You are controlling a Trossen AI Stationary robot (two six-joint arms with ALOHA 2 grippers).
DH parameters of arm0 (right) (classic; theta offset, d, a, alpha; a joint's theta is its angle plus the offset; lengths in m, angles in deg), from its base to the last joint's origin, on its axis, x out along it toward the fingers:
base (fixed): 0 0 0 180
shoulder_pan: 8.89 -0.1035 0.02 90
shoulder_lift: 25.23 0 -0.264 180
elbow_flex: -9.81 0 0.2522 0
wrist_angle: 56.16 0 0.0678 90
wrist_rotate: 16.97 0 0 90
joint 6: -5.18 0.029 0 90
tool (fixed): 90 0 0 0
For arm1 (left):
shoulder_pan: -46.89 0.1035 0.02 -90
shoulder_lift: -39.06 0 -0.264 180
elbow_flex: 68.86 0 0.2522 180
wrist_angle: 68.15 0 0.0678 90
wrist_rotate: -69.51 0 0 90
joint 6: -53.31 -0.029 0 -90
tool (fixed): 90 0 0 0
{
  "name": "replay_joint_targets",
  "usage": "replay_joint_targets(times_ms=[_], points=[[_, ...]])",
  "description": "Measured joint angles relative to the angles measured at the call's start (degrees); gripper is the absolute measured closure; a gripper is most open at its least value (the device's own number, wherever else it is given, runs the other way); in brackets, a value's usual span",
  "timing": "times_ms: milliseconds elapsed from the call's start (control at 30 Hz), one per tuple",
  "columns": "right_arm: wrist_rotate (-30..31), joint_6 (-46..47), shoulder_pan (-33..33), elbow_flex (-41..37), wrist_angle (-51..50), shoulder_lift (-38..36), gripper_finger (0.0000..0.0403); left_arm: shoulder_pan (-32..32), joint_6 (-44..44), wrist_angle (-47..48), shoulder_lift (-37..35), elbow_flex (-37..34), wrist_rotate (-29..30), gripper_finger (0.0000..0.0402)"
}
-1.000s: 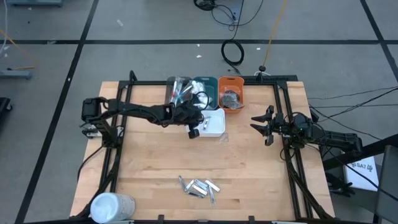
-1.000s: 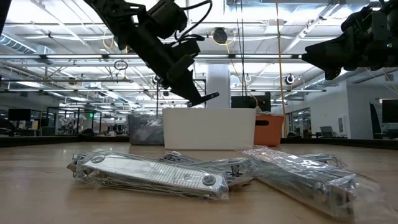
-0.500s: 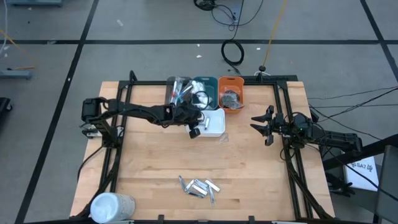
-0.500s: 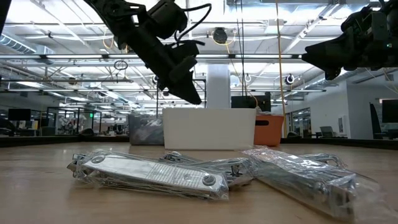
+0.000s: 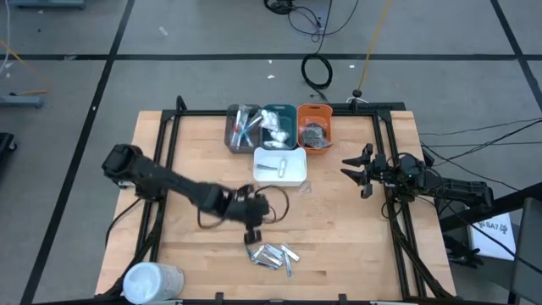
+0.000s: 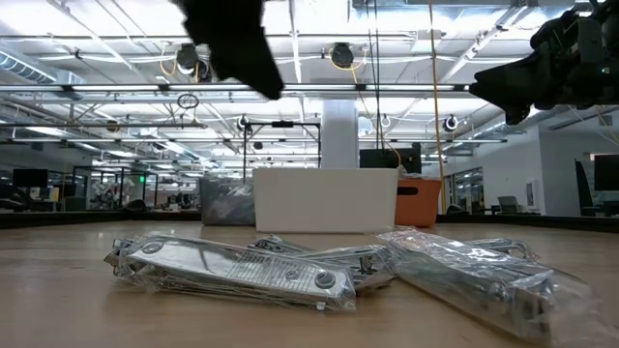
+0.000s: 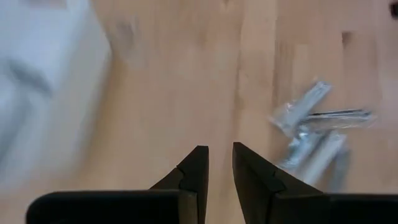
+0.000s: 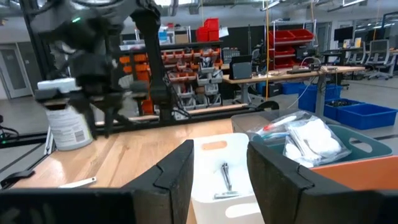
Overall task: Pick & Place Travel size toiletries
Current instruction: Put the silver nail cutter into the white bin
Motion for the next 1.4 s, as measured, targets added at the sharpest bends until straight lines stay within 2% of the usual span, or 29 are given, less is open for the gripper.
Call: replay_joint_targets(times_ms=[100, 167, 333, 433, 533, 667, 900, 1100, 1167, 1300, 1400], points=[[0.02, 0.00, 0.00, 0.00, 0.03, 0.10, 0.0261, -3.81, 19.14, 2.62, 1.93, -0.11, 0.41, 0.0328], [0.02, 0.00, 0.00, 0.00, -0.10, 0.19, 0.0261, -6.18, 27.14, 1.95, 3.29, -0.11, -0.93, 0.0322], [0.02, 0.00, 0.01, 0.00, -0.02, 0.28, 0.0261, -11.41, 40.27, -3.44, 7.45, -0.13, -4.73, 0.0283], [0.02, 0.00, 0.02, 0.00, 0.00, 0.28, 0.0261, -13.26, 43.00, -8.02, 9.61, -0.13, -5.46, 0.0255], [0.01, 0.00, 0.02, 0.00, -0.01, 0.29, 0.0261, -14.65, 41.94, -10.26, 11.91, -0.13, -6.92, 0.0236], [0.02, 0.00, 0.00, 0.00, 0.02, 0.31, 0.0261, -15.80, 43.22, -9.33, 14.82, -0.13, -12.29, 0.0228], [0.02, 0.00, 0.02, 0.00, 0.00, 0.31, 0.0261, -17.01, 29.25, -4.58, 16.57, -0.13, -14.28, 0.0227], [0.02, 0.00, 0.01, 0.00, 0.01, 0.31, 0.0261, -17.62, 24.90, 2.02, 15.30, -0.13, -15.20, 0.0227], [0.02, 0.00, 0.01, 0.00, 0.00, 0.31, 0.0261, -17.21, 22.97, 6.07, 14.90, -0.07, -13.97, 0.0227], [0.00, 0.00, 0.00, 0.00, -0.04, 0.31, 0.0261, -16.46, 16.80, 9.41, 14.40, 0.00, -6.41, 0.0227], [0.02, 0.00, 0.01, 0.00, 0.05, 0.31, 0.0261, -15.58, 6.16, 9.05, 14.04, 0.07, -2.87, 0.0227]])
